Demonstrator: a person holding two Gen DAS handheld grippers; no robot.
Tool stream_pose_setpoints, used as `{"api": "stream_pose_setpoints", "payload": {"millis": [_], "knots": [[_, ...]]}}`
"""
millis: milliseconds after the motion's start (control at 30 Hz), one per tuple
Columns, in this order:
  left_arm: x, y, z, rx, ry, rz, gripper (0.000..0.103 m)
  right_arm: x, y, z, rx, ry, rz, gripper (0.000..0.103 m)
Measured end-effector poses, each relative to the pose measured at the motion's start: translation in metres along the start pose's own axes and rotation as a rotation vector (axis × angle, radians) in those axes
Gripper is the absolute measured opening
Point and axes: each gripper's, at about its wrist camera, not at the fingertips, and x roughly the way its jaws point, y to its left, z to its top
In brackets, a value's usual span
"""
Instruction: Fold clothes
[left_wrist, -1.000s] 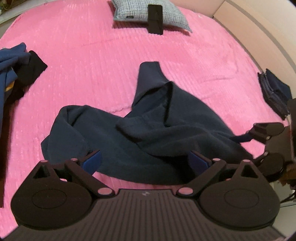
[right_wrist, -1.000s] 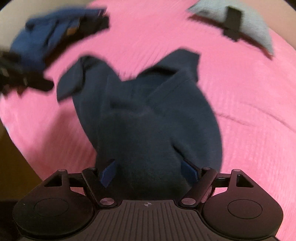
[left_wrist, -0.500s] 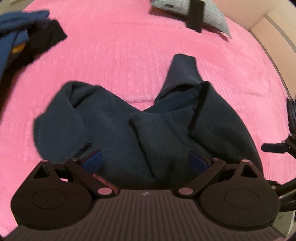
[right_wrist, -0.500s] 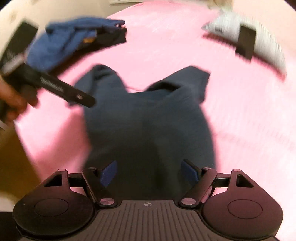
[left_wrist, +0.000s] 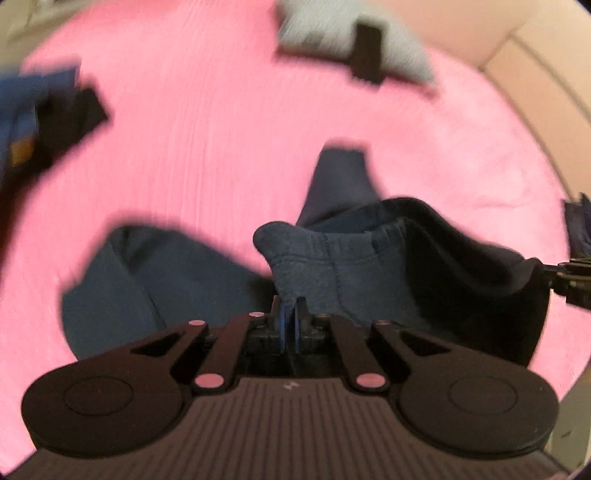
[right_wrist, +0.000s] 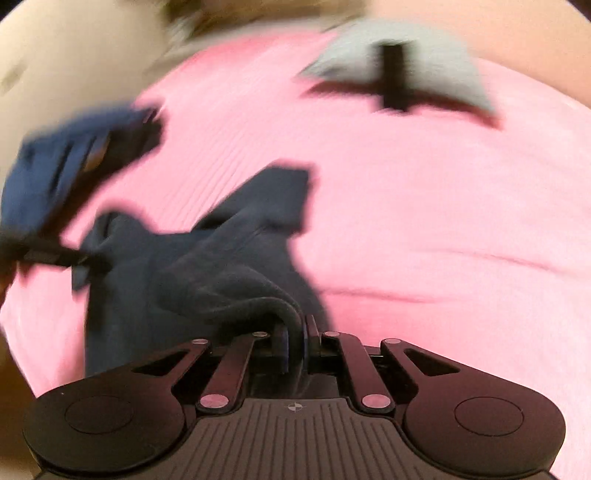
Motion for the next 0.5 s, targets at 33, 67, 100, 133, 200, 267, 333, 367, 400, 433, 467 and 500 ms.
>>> {"api": "stream_pose_setpoints", "payload": {"millis": [33, 67, 100, 133, 200, 267, 333, 367, 400, 433, 467, 500], "knots": [[-0.016, -0.003, 0.009, 0.046, -0.037, -0.007, 0.002, -0.017, -0.006, -0.002, 0.054, -0.023, -0.007, 0.005], [-0.034, -0.005, 0.019, 0.099, -0.082, -0.024, 0.002, -0.038, -0.011, -0.005, 0.109, -0.048, -0.014, 0.004], [-0.046, -0.007, 0.028, 0.143, -0.117, -0.042, 0.002, -0.058, -0.016, -0.008, 0.165, -0.073, -0.022, 0.004], [-0.057, -0.008, 0.036, 0.184, -0.144, -0.058, 0.002, -0.077, -0.014, -0.014, 0.209, -0.097, -0.027, 0.004], [-0.079, -0.007, 0.053, 0.262, -0.191, -0.084, 0.002, -0.114, -0.005, -0.027, 0.288, -0.143, -0.037, 0.004], [-0.102, -0.006, 0.066, 0.334, -0.232, -0.109, 0.002, -0.143, 0.015, -0.040, 0.352, -0.174, -0.018, 0.004], [-0.130, -0.008, 0.081, 0.418, -0.275, -0.109, 0.002, -0.167, 0.040, -0.054, 0.422, -0.196, 0.040, 0.004], [-0.149, -0.008, 0.090, 0.467, -0.304, -0.103, 0.002, -0.179, 0.051, -0.061, 0.459, -0.208, 0.077, 0.004], [-0.166, -0.010, 0.100, 0.518, -0.329, -0.090, 0.002, -0.191, 0.063, -0.063, 0.495, -0.223, 0.123, 0.004], [-0.183, -0.012, 0.110, 0.568, -0.351, -0.074, 0.002, -0.203, 0.072, -0.066, 0.530, -0.241, 0.178, 0.004], [-0.198, -0.018, 0.121, 0.625, -0.376, -0.055, 0.002, -0.215, 0.079, -0.070, 0.553, -0.267, 0.224, 0.004], [-0.212, -0.027, 0.133, 0.682, -0.409, -0.039, 0.002, -0.228, 0.085, -0.074, 0.573, -0.295, 0.266, 0.004]]}}
